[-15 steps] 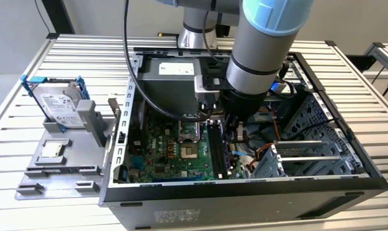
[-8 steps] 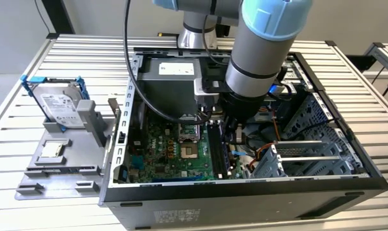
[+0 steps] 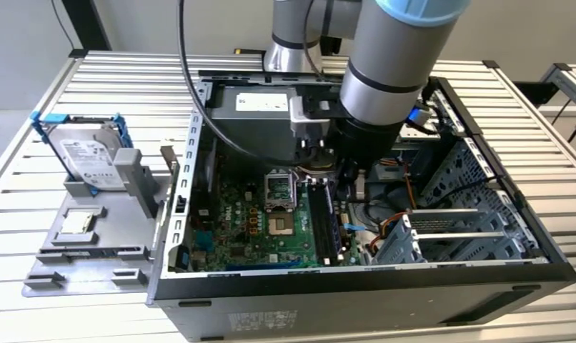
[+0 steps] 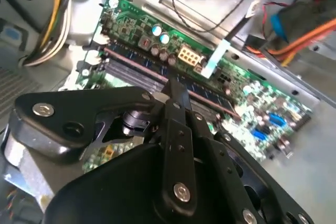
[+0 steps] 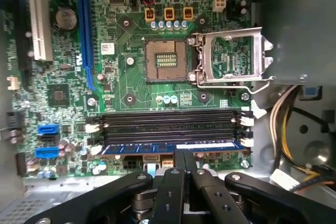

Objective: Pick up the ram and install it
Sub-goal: 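Press down the ram until it locks into place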

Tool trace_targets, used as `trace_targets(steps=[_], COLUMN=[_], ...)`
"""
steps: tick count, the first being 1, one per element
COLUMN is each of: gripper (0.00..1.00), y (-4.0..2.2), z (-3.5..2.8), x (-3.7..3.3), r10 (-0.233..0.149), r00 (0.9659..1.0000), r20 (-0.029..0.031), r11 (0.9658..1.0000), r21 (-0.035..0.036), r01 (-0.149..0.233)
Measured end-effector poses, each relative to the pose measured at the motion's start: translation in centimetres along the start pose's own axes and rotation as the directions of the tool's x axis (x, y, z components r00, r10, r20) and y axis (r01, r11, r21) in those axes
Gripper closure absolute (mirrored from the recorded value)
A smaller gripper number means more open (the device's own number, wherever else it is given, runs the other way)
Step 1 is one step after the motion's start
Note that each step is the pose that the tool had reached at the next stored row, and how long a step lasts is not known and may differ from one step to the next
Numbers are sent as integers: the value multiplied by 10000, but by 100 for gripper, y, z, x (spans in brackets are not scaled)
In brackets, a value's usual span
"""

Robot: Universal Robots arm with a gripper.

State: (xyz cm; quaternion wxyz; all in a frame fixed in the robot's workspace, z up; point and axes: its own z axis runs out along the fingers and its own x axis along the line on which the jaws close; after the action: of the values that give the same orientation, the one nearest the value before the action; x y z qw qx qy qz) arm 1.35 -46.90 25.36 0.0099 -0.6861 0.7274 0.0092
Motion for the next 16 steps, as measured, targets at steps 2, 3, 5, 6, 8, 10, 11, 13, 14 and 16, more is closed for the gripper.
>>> trace_targets(steps=[2, 3, 5, 6, 8, 10, 11, 13, 14, 16], gripper=[100, 100, 100, 100, 100, 100, 100, 100, 100, 100], y=[0, 0, 0, 0, -1, -1, -1, -1, -1, -1], z=[-99, -144, -233, -292, -309, -309, -309, -309, -310, -311], x=[-3, -4, -6, -8, -9, -9, -9, -8, -9, -8], r10=[-1, -1, -1, -1, -1, -1, -1, -1, -1, -1], r00=[10000, 10000, 10000, 10000, 10000, 10000, 10000, 10000, 10000, 10000], r20=[-1, -1, -1, -5, -1, 0, -1, 0, -2, -2], r11=[10000, 10000, 10000, 10000, 10000, 10000, 10000, 10000, 10000, 10000], r21=[0, -1, 0, 0, 0, 0, 0, 0, 0, 0], r01=[1, 1, 1, 1, 1, 1, 1, 1, 1, 1])
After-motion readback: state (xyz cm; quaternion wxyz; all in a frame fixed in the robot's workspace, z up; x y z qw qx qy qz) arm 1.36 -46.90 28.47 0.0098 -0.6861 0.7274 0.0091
